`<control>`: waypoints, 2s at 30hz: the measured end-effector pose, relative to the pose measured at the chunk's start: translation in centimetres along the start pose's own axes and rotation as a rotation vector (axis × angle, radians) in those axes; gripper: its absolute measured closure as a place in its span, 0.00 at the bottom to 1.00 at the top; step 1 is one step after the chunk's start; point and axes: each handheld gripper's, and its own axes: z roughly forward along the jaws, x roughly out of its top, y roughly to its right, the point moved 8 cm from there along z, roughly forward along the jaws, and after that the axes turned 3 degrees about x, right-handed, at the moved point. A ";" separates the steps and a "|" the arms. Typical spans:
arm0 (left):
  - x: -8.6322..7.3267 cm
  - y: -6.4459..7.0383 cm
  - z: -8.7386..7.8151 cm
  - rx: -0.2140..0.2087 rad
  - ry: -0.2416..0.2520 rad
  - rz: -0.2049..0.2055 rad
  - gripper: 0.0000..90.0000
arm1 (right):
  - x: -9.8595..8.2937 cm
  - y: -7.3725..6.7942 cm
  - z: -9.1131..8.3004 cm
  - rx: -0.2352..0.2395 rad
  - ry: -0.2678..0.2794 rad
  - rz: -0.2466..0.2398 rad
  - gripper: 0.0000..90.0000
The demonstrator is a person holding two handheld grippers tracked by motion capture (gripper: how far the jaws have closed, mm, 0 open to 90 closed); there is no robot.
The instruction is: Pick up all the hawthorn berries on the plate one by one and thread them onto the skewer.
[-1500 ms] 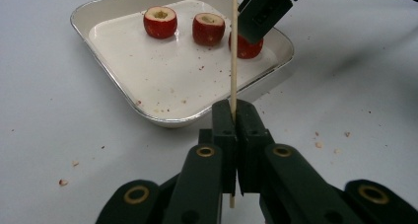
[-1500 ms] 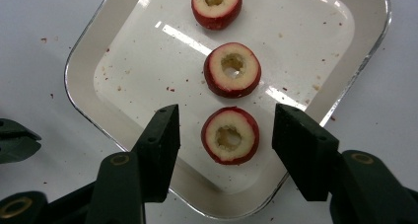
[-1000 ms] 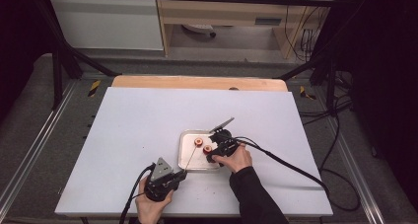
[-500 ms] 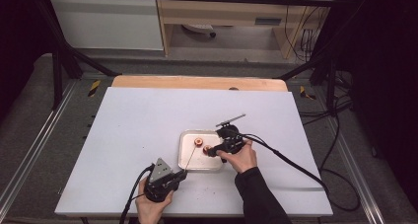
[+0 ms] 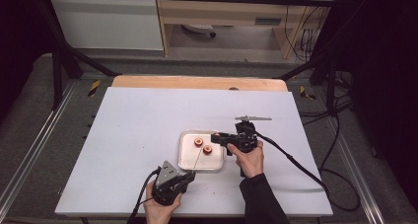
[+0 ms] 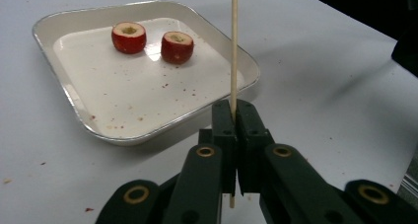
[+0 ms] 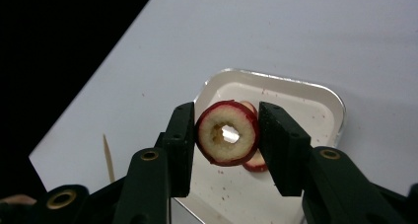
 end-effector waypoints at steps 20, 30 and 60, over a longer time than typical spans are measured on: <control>1.2 1.9 2.9 -0.033 0.020 -0.204 0.98 | 1.5 -1.8 -0.1 0.143 0.381 0.012 0.67; 1.6 1.7 2.8 -0.050 0.037 -0.225 0.98 | 1.2 -2.2 -0.2 0.151 0.394 -0.008 0.67; 2.7 1.0 3.1 -0.039 0.063 -0.259 0.98 | -0.9 -2.8 1.0 0.189 0.296 -0.013 0.67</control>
